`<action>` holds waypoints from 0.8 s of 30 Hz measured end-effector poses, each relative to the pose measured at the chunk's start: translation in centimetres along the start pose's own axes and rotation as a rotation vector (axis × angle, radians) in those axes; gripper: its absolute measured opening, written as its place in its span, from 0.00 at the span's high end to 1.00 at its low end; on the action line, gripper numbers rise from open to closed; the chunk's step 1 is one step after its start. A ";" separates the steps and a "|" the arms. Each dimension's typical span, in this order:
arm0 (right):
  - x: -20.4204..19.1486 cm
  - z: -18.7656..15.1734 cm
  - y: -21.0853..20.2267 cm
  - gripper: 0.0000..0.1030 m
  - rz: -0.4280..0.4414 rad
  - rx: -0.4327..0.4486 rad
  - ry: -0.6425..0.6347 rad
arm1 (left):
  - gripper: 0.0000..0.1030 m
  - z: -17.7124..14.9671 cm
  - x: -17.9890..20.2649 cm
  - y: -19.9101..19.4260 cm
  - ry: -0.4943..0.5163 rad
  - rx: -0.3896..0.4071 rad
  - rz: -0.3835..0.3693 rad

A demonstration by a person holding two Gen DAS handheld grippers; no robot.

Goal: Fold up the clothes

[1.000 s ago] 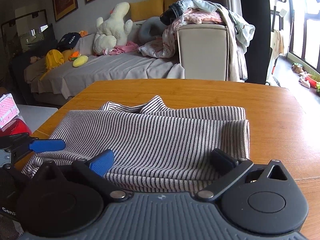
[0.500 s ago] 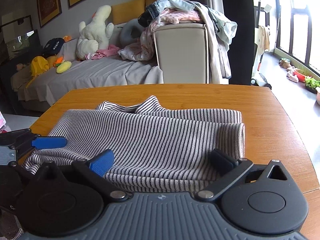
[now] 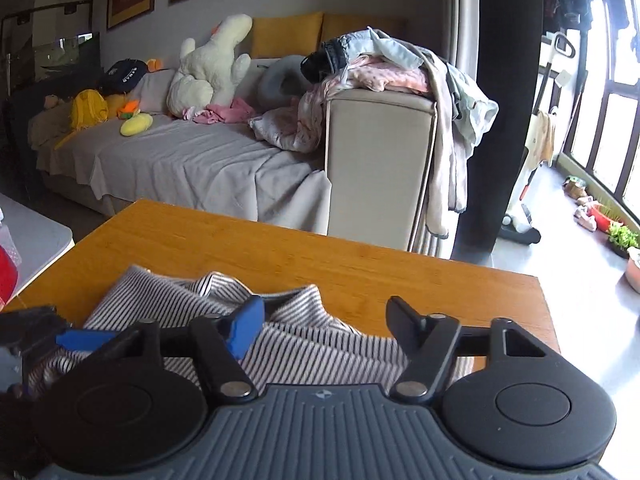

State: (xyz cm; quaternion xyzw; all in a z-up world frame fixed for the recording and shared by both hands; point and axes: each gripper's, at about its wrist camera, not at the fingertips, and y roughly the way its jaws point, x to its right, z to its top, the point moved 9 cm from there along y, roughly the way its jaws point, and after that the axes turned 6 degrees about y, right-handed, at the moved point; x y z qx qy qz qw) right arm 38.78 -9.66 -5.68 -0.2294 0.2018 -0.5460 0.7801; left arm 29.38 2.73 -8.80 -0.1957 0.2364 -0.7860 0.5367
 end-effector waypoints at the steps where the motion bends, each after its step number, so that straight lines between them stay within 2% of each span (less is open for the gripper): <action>1: 0.0 0.1 1.2 0.41 0.001 -0.016 0.006 | 0.00 0.0 0.0 0.0 -0.002 0.001 -0.002; 5: 0.2 0.5 6.0 0.41 0.004 -0.078 0.031 | 0.00 0.0 -0.1 -0.2 -0.016 0.009 -0.014; 6: 0.1 0.3 6.8 0.47 0.008 -0.091 0.034 | 0.00 0.0 -0.2 -0.2 -0.021 0.012 -0.017; 7: 0.0 -0.1 7.1 0.53 0.015 -0.102 0.033 | 0.00 0.1 -0.3 -0.2 -0.026 0.014 -0.020; 12: -0.4 -0.6 7.3 0.57 0.018 -0.103 0.015 | 0.00 0.1 -0.5 -0.3 -0.042 0.023 -0.030; 14: -0.6 -0.7 7.3 0.65 0.009 -0.099 0.003 | 0.00 0.1 -0.4 -0.3 -0.041 0.023 -0.029; 16: -1.0 -0.6 7.2 0.81 -0.009 -0.099 -0.009 | 0.00 0.2 -0.5 -0.4 -0.045 0.027 -0.032; 18: -1.3 -0.1 6.2 0.92 -0.005 -0.102 0.005 | 0.00 0.1 -0.8 -1.2 -0.061 0.037 -0.052; 20: -1.7 0.9 3.7 0.93 0.034 -0.053 0.019 | 0.00 0.2 -1.1 -2.1 -0.077 0.049 -0.069; 24: -2.8 1.3 -4.5 0.94 0.153 0.041 0.027 | 0.00 0.9 -3.0 -7.4 -0.120 0.122 -0.030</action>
